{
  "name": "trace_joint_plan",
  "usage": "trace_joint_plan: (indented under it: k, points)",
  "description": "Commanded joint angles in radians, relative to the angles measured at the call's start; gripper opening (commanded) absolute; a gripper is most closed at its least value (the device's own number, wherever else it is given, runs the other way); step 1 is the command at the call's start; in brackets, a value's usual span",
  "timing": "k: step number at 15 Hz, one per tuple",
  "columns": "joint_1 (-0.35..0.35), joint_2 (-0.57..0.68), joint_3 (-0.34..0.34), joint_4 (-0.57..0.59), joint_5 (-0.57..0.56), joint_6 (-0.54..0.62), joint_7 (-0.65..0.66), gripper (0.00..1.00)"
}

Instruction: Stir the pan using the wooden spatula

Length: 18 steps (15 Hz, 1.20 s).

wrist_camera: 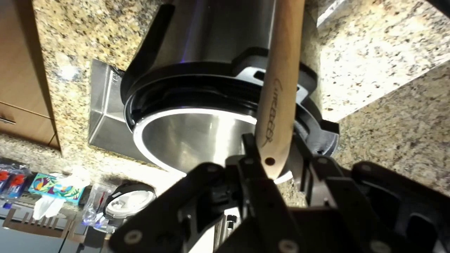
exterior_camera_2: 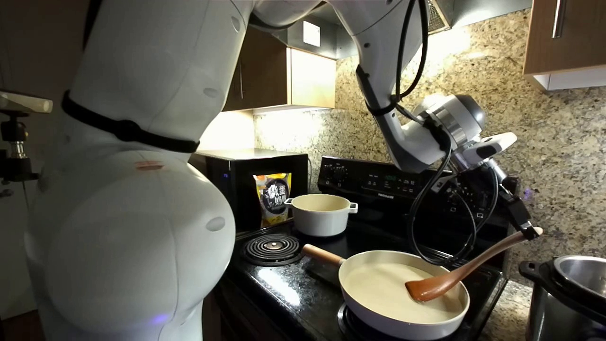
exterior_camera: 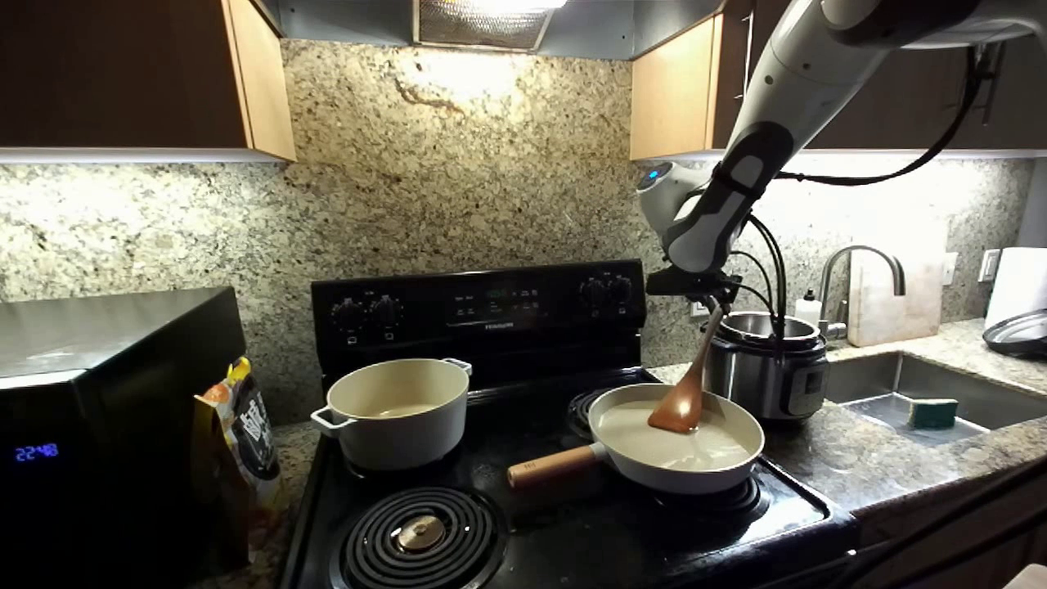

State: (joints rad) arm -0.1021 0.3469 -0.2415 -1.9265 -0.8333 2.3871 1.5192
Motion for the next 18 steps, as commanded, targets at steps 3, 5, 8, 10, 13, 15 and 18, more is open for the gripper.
trace_joint_plan:
  k: [3, 5, 8, 10, 13, 15, 18]
  points:
    - [0.055, -0.024, 0.022, -0.011, -0.022, -0.036, -0.011, 0.07]
    - [0.076, -0.034, 0.031, -0.027, -0.035, -0.041, -0.001, 0.07]
    - [0.095, -0.046, 0.039, -0.058, -0.054, -0.037, 0.010, 0.07]
    - [0.096, -0.050, 0.040, -0.084, -0.066, -0.025, 0.015, 0.07]
    - [0.078, -0.053, 0.036, -0.130, -0.071, -0.008, 0.016, 0.07]
    - [0.061, -0.052, 0.025, -0.160, -0.068, 0.009, 0.015, 0.07]
    - [0.029, -0.045, 0.002, -0.189, -0.060, 0.033, 0.009, 0.07]
